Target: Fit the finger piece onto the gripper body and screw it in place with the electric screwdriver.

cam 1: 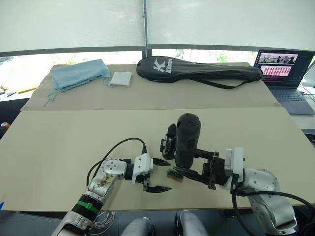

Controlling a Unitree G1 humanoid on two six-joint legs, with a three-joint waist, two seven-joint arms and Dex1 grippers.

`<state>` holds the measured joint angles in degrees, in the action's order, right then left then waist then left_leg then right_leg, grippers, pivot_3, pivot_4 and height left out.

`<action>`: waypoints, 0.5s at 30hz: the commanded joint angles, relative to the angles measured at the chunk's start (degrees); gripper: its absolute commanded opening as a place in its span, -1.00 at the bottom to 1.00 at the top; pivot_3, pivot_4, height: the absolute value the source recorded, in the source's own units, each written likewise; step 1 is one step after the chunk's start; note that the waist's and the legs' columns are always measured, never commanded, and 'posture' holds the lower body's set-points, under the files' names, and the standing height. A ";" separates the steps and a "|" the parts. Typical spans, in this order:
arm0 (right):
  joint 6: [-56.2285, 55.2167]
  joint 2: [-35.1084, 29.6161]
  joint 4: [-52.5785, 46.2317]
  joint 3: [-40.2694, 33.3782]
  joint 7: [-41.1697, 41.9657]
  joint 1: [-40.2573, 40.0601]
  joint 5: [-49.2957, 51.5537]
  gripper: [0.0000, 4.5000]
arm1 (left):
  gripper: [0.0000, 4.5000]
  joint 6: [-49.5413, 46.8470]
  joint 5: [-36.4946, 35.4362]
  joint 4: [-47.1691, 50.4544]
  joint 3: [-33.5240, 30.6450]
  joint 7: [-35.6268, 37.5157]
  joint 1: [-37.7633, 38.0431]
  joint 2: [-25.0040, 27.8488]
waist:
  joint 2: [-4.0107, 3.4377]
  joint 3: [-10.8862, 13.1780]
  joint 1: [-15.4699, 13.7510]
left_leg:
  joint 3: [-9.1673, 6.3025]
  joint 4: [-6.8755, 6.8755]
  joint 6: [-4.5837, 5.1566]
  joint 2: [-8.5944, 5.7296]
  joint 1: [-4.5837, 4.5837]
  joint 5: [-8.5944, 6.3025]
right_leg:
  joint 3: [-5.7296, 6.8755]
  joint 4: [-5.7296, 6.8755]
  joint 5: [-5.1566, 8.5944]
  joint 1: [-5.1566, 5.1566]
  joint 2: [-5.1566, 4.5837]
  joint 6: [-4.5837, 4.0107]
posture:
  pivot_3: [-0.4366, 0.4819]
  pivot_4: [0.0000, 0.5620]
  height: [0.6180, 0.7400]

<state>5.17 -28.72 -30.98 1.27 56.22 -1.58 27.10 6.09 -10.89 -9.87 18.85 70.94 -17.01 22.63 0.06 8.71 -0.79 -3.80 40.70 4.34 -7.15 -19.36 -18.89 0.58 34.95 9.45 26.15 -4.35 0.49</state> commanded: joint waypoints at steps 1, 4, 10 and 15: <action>-2.95 0.15 -1.45 -0.57 -0.24 0.59 0.65 -0.14 | 1.00 -0.36 0.37 0.01 0.67 0.17 0.85 0.47 | 0.00 0.00 0.00 | 0.00 0.00 0.00 0.00 0.00 0.00 | 0.00 0.00 0.00 0.00 0.00 0.00 | -0.05 -0.47 1.00; -3.09 0.15 -1.35 -0.57 -0.32 0.62 0.45 -0.14 | 1.00 -0.35 0.41 -0.01 0.70 0.18 0.86 0.49 | 0.00 0.00 0.00 | 0.00 0.00 0.00 0.00 0.00 0.00 | 0.00 0.00 0.00 0.00 0.00 0.00 | -0.05 -0.47 1.00; -3.21 -0.02 -1.48 -0.65 -0.32 0.43 0.55 -0.14 | 1.00 -0.32 0.37 -0.02 0.70 0.26 0.93 0.56 | 0.00 0.00 0.00 | 0.00 0.00 0.00 0.00 0.00 0.00 | 0.00 0.00 0.00 0.00 0.00 0.00 | -0.05 -0.47 1.00; -3.14 -0.07 -1.64 -0.70 -0.35 0.28 0.68 -0.14 | 1.00 -0.35 0.29 0.09 0.66 0.25 1.12 0.61 | 0.00 0.00 0.00 | 0.00 0.00 0.00 0.00 0.00 0.00 | 0.00 0.00 0.00 0.00 0.00 0.00 | -0.05 -0.47 1.00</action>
<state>4.30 -28.71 -30.87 1.30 56.18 -1.59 26.62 6.09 -10.89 -9.83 18.87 70.94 -16.99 22.70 0.06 8.71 -0.79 -3.80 40.70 4.34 -7.15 -19.36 -18.89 0.57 34.95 9.45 26.15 -4.35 0.49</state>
